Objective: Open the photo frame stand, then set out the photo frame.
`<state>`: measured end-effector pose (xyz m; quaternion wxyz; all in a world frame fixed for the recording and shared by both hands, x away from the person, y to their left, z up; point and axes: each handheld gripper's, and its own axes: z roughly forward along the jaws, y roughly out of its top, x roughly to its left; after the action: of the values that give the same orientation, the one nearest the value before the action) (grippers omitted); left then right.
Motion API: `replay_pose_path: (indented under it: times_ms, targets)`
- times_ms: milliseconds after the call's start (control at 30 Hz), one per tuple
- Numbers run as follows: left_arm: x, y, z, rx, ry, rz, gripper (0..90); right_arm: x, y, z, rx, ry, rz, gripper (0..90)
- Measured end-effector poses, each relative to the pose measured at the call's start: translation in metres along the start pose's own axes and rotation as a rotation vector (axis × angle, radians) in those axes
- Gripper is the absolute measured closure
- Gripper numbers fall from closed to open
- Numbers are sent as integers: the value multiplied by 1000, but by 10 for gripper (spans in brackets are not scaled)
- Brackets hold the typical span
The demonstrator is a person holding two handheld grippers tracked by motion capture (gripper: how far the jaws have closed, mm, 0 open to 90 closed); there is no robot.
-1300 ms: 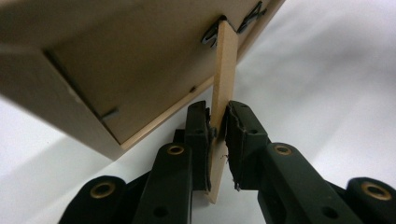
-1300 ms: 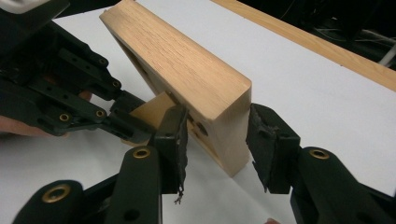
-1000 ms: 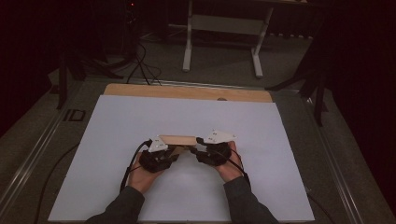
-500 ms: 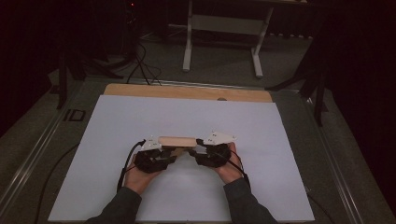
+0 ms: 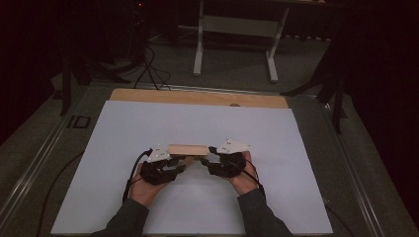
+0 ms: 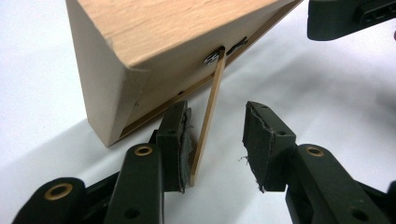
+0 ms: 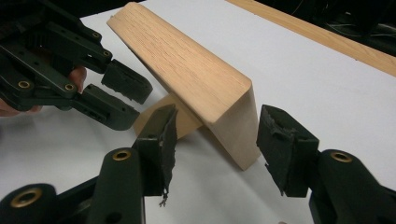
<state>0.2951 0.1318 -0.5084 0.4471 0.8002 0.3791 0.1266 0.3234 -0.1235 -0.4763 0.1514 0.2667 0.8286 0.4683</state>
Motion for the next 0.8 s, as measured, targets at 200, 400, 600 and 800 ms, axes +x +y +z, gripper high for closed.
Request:
replay_pose_path:
  times_ms: [200, 400, 600, 800]
  targets:
    - [-1, 0, -2, -3, 8, 8, 605, 0, 1, -2, -6, -3, 1, 456]
    - [-3, 1, -4, -7, 16, 18, 606, -2, 2, -9, -30, -5, 13, 448]
    - [-5, 1, -6, -11, 21, 24, 606, -3, 4, -13, -51, -7, 16, 449]
    - [-3, 2, -9, -21, 31, 28, 632, -5, 6, -20, -91, 11, 49, 499]
